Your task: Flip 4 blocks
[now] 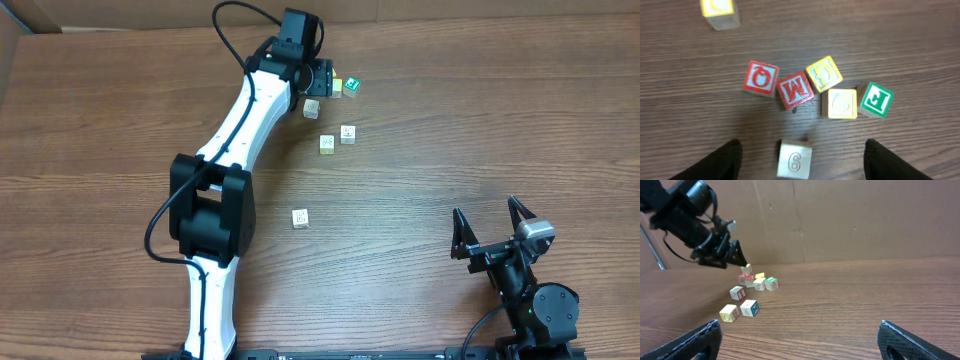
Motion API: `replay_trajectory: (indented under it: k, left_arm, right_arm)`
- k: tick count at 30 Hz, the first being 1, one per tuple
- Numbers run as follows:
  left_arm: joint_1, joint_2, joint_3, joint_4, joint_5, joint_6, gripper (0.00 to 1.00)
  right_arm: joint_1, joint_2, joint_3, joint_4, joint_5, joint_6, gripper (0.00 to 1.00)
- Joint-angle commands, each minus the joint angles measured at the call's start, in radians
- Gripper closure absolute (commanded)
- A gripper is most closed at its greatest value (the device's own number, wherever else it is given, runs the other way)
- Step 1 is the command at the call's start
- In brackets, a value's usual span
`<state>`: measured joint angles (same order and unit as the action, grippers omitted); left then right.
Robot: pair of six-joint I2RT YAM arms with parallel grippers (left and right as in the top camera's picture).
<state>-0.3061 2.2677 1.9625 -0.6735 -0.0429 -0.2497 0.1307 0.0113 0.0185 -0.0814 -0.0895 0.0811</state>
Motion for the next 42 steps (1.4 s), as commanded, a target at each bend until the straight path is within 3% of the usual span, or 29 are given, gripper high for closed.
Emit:
replay_trajectory:
  k: [1,6,14,16,23,30,33,42]
  left_arm:
    - [-0.008,0.101,0.012,0.008,0.01,0.045,0.33]
    - [-0.008,0.149,0.012,-0.013,0.01,0.046,0.37]
    - [-0.008,0.152,0.017,-0.018,0.006,0.071,0.57]
    - [-0.008,0.152,0.035,-0.03,0.007,0.071,0.65]
    - [-0.008,0.151,0.164,-0.136,0.01,0.071,0.78]
    - [-0.008,0.15,0.339,-0.351,0.007,0.071,0.83]
    - [-0.008,0.138,0.431,-0.488,0.007,0.061,0.91]
    - [-0.011,-0.024,0.535,-0.785,0.01,-0.021,0.9]
  right_arm:
    - [-0.005,-0.004,-0.01,0.005,0.002,-0.003,0.0]
    - [-0.005,-0.004,-0.01,0.005,0.002,-0.003,0.0]
    - [-0.005,-0.004,-0.01,0.005,0.002,-0.003,0.0]
    - [-0.005,-0.004,-0.01,0.005,0.002,-0.003,0.0]
    - [-0.005,-0.004,-0.01,0.005,0.002,-0.003,0.0]
    - [-0.005,-0.004,-0.01,0.005,0.002,-0.003,0.0]
    - [-0.005,-0.004,-0.01,0.005,0.002,-0.003,0.0]
    - [-0.005,-0.004,-0.01,0.005,0.002,-0.003,0.0]
